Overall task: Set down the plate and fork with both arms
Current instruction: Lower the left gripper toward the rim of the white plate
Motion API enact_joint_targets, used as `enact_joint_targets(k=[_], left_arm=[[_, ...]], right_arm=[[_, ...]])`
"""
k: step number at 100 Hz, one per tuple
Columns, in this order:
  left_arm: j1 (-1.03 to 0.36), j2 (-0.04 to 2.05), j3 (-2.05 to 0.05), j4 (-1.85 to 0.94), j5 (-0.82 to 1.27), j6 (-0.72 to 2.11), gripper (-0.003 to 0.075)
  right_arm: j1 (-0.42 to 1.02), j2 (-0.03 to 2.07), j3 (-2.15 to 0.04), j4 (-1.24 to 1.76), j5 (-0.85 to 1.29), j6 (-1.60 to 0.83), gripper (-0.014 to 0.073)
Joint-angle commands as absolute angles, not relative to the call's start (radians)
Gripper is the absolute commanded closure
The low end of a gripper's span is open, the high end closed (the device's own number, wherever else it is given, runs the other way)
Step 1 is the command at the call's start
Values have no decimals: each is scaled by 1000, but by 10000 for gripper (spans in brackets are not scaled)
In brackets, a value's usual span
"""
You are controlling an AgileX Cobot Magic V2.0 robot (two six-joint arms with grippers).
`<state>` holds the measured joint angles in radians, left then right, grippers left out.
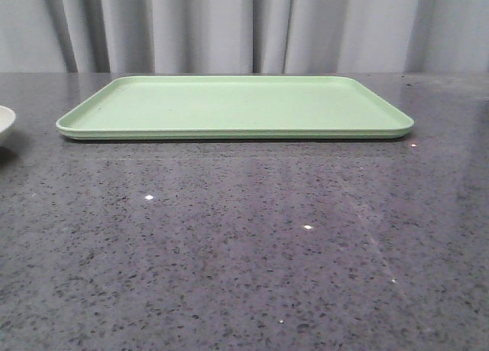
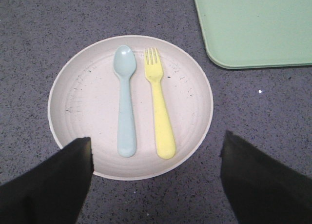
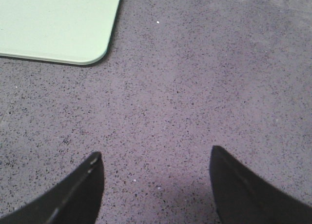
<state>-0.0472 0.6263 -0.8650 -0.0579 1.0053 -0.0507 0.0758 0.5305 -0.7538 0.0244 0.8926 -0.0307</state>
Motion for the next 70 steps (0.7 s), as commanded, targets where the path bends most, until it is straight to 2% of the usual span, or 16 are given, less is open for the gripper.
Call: enact_joint_targets(k=[1,36,53,70], left_arm=[[-56,636,-898,-63,935,-58,155],[-56,636,-898,-60,892,-74,156],[-36,642,-898,113,866,-212,154],[7,711,-898,232,882,-212,153]], right_arm=[[72,542,-788,14,829,-35,86],[72,542,-788,14,829,-35,86],[72,542,-788,14,830,-35,86],[72,542,-788,14,830,-35,86]])
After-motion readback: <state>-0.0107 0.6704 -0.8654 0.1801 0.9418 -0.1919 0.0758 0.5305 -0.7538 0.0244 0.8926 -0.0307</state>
